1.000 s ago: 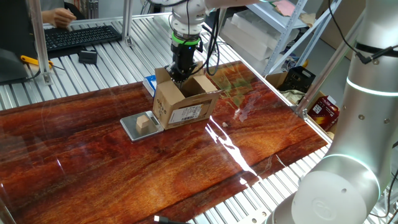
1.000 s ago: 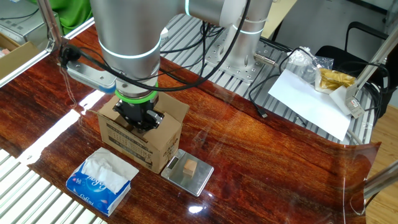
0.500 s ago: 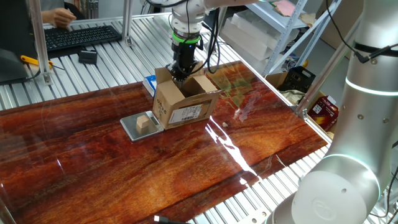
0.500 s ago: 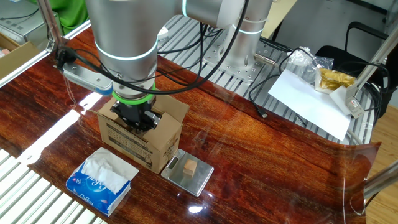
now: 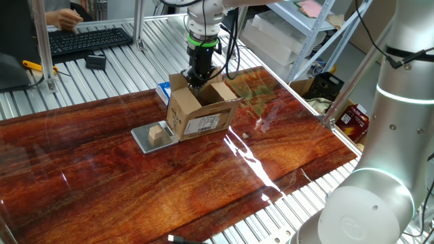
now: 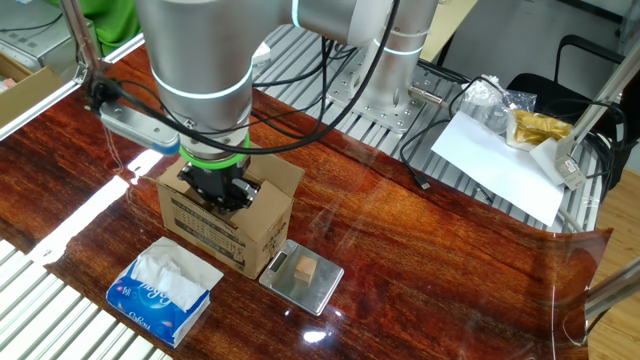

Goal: Open a box

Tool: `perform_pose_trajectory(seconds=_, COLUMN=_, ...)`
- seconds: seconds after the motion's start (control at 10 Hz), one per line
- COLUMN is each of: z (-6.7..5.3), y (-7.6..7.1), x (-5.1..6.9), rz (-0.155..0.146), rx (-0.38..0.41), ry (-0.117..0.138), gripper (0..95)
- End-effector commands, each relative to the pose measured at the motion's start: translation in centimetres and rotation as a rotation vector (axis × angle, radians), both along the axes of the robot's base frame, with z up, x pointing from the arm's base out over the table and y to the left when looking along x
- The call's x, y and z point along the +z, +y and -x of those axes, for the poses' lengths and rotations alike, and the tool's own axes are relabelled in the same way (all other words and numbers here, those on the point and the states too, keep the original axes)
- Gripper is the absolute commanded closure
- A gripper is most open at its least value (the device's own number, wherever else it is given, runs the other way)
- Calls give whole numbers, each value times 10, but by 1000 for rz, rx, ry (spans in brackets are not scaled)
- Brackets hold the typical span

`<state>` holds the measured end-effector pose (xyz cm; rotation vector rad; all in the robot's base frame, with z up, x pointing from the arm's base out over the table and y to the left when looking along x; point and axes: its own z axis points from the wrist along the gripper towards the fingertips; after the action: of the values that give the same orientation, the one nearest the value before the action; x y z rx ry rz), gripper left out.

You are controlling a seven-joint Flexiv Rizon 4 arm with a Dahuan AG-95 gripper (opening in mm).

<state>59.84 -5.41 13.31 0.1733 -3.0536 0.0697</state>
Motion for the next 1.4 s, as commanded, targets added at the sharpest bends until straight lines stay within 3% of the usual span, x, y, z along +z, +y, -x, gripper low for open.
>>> perform_pose_trajectory(seconds=0.1, z=1, y=0, x=0, rz=-4, rx=0, ry=-11, gripper=950)
perform_pose_trajectory(seconds=0.3, z=1, y=0, x=0, rz=-17, rx=0, ry=-32, gripper=950)
perform_pose_trajectory(seconds=0.5, z=1, y=0, x=0, rz=-16, rx=0, ry=-28, gripper=950)
perform_pose_trajectory(seconds=0.6, z=1, y=0, x=0, rz=-15, rx=-6, ry=-13, gripper=950)
perform_pose_trajectory(seconds=0.9, z=1, y=0, x=0, rz=-15, rx=1, ry=-18, gripper=950)
perform_pose_trajectory(seconds=1.4, z=1, y=0, x=0, rz=-39, rx=31, ry=-6, gripper=950)
